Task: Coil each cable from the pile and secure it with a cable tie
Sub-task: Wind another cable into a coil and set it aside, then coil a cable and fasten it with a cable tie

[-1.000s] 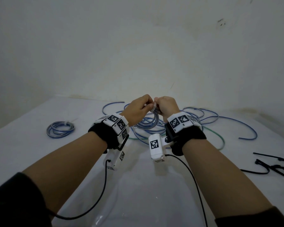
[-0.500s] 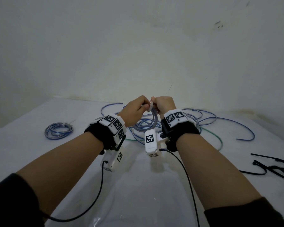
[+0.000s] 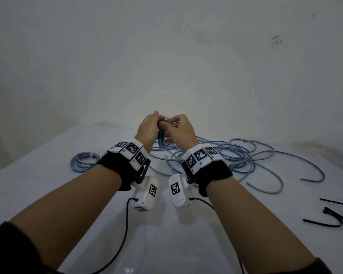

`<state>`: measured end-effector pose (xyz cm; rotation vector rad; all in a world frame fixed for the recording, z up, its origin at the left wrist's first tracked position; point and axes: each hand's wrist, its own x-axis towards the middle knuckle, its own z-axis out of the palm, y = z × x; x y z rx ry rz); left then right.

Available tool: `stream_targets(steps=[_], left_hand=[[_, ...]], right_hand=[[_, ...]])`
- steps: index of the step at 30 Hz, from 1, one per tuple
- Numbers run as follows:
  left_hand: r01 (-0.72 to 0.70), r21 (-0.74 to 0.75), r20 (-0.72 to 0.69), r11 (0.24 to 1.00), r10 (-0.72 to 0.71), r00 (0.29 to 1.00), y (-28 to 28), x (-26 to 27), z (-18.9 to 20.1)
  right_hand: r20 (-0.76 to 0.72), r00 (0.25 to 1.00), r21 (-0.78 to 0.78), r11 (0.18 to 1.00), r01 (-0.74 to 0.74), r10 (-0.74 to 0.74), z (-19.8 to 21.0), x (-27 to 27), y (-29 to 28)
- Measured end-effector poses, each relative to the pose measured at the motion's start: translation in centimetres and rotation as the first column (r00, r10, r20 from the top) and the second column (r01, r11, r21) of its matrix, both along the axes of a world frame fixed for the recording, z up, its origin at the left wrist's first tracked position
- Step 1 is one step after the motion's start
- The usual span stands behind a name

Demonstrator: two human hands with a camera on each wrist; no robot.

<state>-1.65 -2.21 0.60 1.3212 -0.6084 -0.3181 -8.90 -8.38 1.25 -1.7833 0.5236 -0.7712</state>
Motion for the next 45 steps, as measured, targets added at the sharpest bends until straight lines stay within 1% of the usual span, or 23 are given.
stream_targets(steps=[3,5,6,8,9,10,12,14,15,16,18,20,24,25,27,29,31,35,37,39,42,43,45], left_hand=[[0.065,-0.017,-0.003,0.998,-0.065,0.998,1.5,0.1,0.3],[0.043,0.065,0.11,0.997,-0.05,0.993,2.5,0.9,0.4],[-0.034,0.134,0.214,0.99,0.005,0.977,3.3,1.8,0.4],[-0.241,0.242,0.407,0.94,0.127,0.904,4.6,4.0,0.0],[-0.313,0.295,0.459,0.903,0.154,0.875,5.5,5.3,-0.1],[-0.338,0.356,0.474,0.871,0.143,0.869,6.2,6.2,-0.3],[-0.279,0.462,0.4,0.842,0.083,0.913,7.9,7.7,-0.5],[-0.18,0.441,0.239,0.879,0.078,0.968,9.5,8.7,-0.5],[-0.181,0.42,0.209,0.889,0.1,0.973,10.2,9.2,-0.5],[-0.22,0.417,0.224,0.882,0.135,0.965,11.1,9.9,-0.6],[-0.307,0.466,0.297,0.83,0.179,0.938,12.6,11.6,-1.0],[-0.379,0.549,0.36,0.745,0.199,0.911,14.1,13.0,-1.4],[-0.46,0.669,0.45,0.584,0.173,0.876,16.4,15.2,-2.9],[-0.449,0.693,0.438,0.564,0.166,0.884,16.7,15.7,-3.3],[-0.404,0.726,0.373,0.556,0.174,0.911,17.1,16.6,-4.3],[-0.371,0.751,0.326,0.546,0.183,0.928,17.4,17.3,-5.1],[-0.355,0.768,0.297,0.533,0.194,0.935,17.5,17.9,-5.8],[-0.277,0.821,0.224,0.5,0.165,0.961,18.0,19.0,-6.0],[-0.324,0.824,0.284,0.465,0.157,0.946,18.2,19.7,-5.7],[-0.475,0.751,0.418,0.459,0.227,0.88,18.2,20.1,-4.9],[-0.665,0.516,0.52,0.54,0.418,0.744,17.0,19.3,-3.1],[-0.688,0.444,0.532,0.574,0.45,0.718,16.4,18.8,-2.4],[-0.688,0.352,0.561,0.635,0.445,0.698,14.6,17.5,-0.9]], right_hand=[[0.017,0.999,0.038,0.999,0.034,-0.035,-0.4,1.2,0.4],[0.036,0.999,0.102,0.995,0.017,-0.021,-0.4,2.0,0.5],[0.05,0.999,0.142,0.99,-0.008,0.001,-0.4,2.4,0.8],[0.1,0.993,0.245,0.965,-0.092,0.069,-0.3,3.0,0.9],[0.136,0.984,0.301,0.942,-0.151,0.115,-0.2,3.3,1.3],[0.178,0.972,0.36,0.909,-0.209,0.153,-0.2,3.7,1.7],[0.25,0.947,0.482,0.823,-0.301,0.2,-0.3,4.7,2.8],[0.28,0.935,0.564,0.751,-0.343,0.217,-0.6,6.2,3.9],[0.28,0.934,0.586,0.731,-0.35,0.222,-0.8,6.9,4.6],[0.265,0.936,0.596,0.724,-0.347,0.231,-1.1,7.9,5.5],[0.2,0.947,0.584,0.746,-0.321,0.251,-1.8,9.5,7.1],[0.099,0.952,0.535,0.792,-0.295,0.289,-2.8,11.1,8.5],[-0.191,0.917,0.4,0.881,-0.252,0.349,-5.0,13.8,10.0],[-0.279,0.897,0.345,0.908,-0.24,0.343,-5.7,14.6,10.0],[-0.421,0.857,0.216,0.95,-0.224,0.298,-6.9,16.0,10.4],[-0.514,0.822,0.092,0.969,-0.231,0.245,-7.9,17.3,10.7],[-0.517,0.814,0.097,0.963,-0.252,0.265,-8.6,18.2,10.9],[-0.467,0.834,0.16,0.956,-0.247,0.294,-9.4,19.7,11.2],[-0.455,0.84,0.15,0.955,-0.256,0.297,-9.5,20.1,11.1],[-0.42,0.85,0.182,0.947,-0.264,0.317,-9.5,19.9,10.6],[-0.41,0.857,0.183,0.949,-0.257,0.311,-8.6,19.0,9.1],[-0.412,0.86,0.171,0.953,-0.25,0.3,-8.4,18.7,8.2],[-0.425,0.867,0.124,0.966,-0.228,0.26,-7.3,17.6,6.4]])
